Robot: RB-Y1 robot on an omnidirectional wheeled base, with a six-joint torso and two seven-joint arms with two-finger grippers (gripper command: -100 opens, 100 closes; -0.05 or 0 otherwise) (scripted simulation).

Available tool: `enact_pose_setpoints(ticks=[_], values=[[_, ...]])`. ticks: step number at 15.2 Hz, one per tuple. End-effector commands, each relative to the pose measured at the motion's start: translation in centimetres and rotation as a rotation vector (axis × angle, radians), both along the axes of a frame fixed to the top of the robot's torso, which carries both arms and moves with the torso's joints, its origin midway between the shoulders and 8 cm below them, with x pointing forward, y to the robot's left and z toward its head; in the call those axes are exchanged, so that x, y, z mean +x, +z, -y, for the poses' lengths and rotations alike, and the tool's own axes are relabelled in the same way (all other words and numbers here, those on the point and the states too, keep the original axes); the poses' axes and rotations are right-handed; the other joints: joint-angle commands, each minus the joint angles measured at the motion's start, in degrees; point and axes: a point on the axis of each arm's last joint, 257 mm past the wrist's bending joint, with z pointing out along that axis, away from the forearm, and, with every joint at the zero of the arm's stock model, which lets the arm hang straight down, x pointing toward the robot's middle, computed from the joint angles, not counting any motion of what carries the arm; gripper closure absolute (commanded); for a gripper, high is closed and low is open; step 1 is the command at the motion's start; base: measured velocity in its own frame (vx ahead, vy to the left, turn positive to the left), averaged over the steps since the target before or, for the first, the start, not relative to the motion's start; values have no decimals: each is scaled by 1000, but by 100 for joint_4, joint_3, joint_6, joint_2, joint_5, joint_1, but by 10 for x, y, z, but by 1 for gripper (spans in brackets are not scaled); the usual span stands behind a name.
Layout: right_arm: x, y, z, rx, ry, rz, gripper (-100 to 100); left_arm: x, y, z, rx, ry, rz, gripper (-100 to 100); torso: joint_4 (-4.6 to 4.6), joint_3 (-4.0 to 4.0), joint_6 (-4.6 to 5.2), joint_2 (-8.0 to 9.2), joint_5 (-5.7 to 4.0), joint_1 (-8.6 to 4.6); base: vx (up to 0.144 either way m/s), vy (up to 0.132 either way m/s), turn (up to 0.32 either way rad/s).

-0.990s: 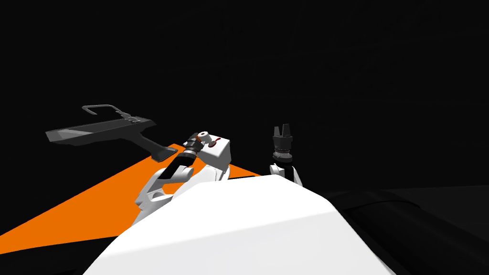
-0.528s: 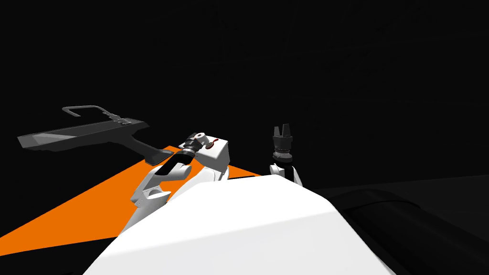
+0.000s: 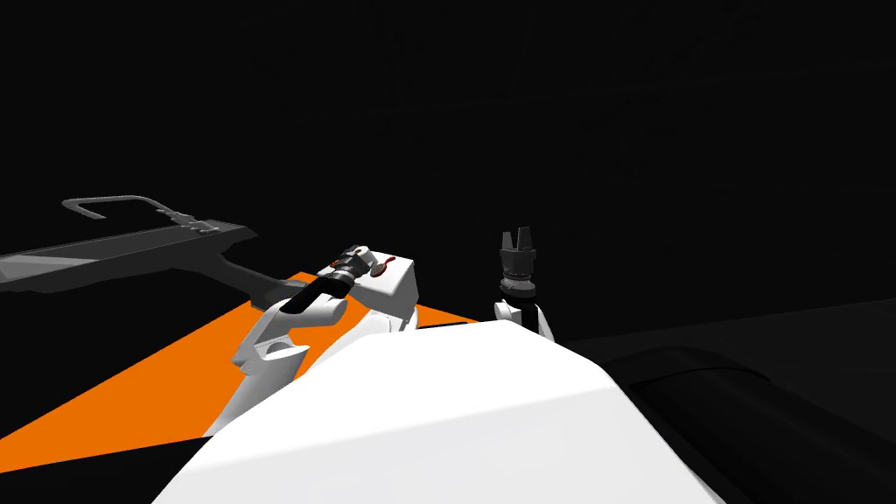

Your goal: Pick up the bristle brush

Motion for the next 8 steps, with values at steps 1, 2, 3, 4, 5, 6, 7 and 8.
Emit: enact_pose_setpoints(ticks=[1, 2, 3, 4, 5, 6, 7, 8], values=[[0, 0, 0, 0, 0, 0, 0, 2, 1, -6, -41, 16, -23, -100, 0, 0, 0, 0, 0, 0, 23, -8, -104], [0, 0, 0, 0, 0, 0, 0, 1, -4, -8, -42, 23, -42, -100, 0, 0, 2, -1, -1, -1, 29, -6, -113], [0, 0, 0, 0, 0, 0, 0, 0, -9, -10, -43, 31, -62, -100, 0, -1, 1, -3, -1, -1, 24, -4, -43], [0, 0, 0, 0, 0, 0, 0, -1, -11, -10, -43, 33, -67, -100, 0, -1, -1, -2, 0, -1, 15, -4, 5], [0, 0, 0, 0, 0, 0, 0, 1, -7, -14, -79, 44, -76, -100, 0, 0, -1, 1, 0, -1, 21, -7, -91], [0, 0, 0, 0, 0, 0, 0, 0, -12, -16, -80, 51, -93, -100, 0, 0, 2, 0, -1, -1, 26, -7, -117], [0, 0, 0, 0, 0, 0, 0, -1, -16, -18, -80, 58, -112, -100, 0, -1, 2, -1, -1, -1, 20, -4, -54], [0, 0, 0, 0, 0, 0, 0, -1, -17, -18, -80, 58, -113, -100, 0, 0, 0, -1, 0, -1, 12, -2, -7]])
